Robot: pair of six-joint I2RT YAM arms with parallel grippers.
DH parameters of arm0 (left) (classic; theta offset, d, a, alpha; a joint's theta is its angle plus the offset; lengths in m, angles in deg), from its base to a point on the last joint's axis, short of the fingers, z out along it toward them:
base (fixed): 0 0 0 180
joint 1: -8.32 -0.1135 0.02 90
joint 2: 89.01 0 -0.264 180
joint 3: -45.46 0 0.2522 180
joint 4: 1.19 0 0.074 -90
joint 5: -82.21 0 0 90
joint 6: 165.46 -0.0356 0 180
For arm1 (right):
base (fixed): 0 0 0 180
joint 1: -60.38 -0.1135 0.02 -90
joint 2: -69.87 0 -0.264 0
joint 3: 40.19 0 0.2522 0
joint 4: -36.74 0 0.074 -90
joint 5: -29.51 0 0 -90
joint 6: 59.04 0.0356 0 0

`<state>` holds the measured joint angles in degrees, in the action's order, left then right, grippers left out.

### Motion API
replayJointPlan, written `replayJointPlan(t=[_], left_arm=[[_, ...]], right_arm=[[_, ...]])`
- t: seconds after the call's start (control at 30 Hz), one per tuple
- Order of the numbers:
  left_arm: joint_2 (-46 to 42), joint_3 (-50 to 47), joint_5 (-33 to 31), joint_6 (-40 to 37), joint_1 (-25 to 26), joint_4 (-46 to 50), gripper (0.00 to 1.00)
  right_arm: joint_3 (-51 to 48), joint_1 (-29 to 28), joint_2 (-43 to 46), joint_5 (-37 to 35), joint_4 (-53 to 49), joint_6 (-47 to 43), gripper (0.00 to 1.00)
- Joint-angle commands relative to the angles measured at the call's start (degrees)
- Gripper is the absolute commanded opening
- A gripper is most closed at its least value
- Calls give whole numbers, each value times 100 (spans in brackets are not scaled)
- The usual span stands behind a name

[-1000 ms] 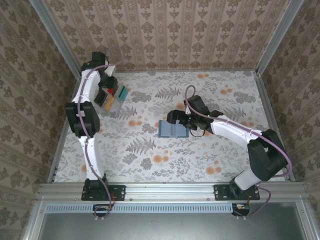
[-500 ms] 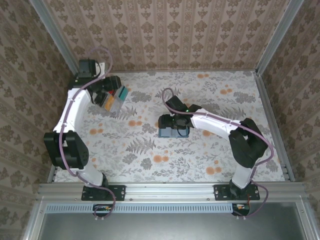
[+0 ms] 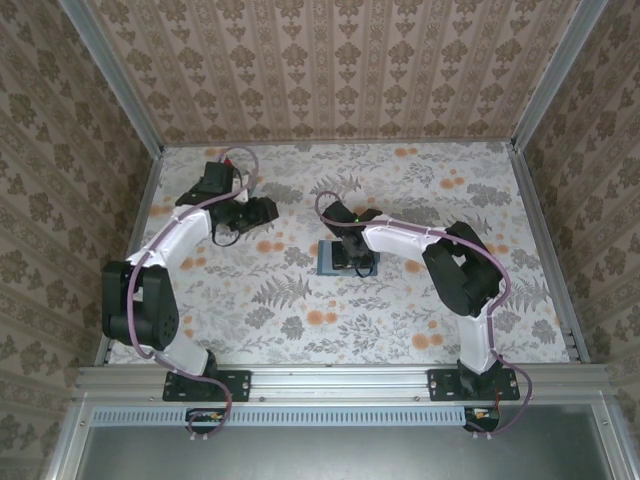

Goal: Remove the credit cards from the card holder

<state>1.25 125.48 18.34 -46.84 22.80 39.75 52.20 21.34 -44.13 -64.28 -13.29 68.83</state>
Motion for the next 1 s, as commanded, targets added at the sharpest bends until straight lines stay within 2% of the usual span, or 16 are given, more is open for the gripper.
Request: replayJointPlan(t=[0.0, 0.17, 0.33, 0.5, 0.73, 0.9, 0.97], left_arm=[[97, -213, 340, 416, 294, -448, 50], [516, -395, 557, 759, 823, -854, 44], [944, -426, 603, 1052, 1264, -1181, 37], [1396, -371, 604, 1222, 1624, -1293, 33], [1773, -222, 310, 1097, 1770, -1197, 31], [1951, -194, 393, 1038, 1769, -1222, 27], [1969, -196, 436, 1056, 1769, -1267, 22]], right_arm=[[41, 22, -203, -196, -366, 28, 43], [-180, 63, -199, -191, -291, 70, 36], [-401, 120, -110, -39, -96, 120, 34], [-626, 220, 38, 183, 179, 186, 33], [-753, 266, 145, 265, 295, 177, 32], [-771, 275, 151, 300, 353, 169, 32], [-771, 276, 156, 309, 357, 168, 32]])
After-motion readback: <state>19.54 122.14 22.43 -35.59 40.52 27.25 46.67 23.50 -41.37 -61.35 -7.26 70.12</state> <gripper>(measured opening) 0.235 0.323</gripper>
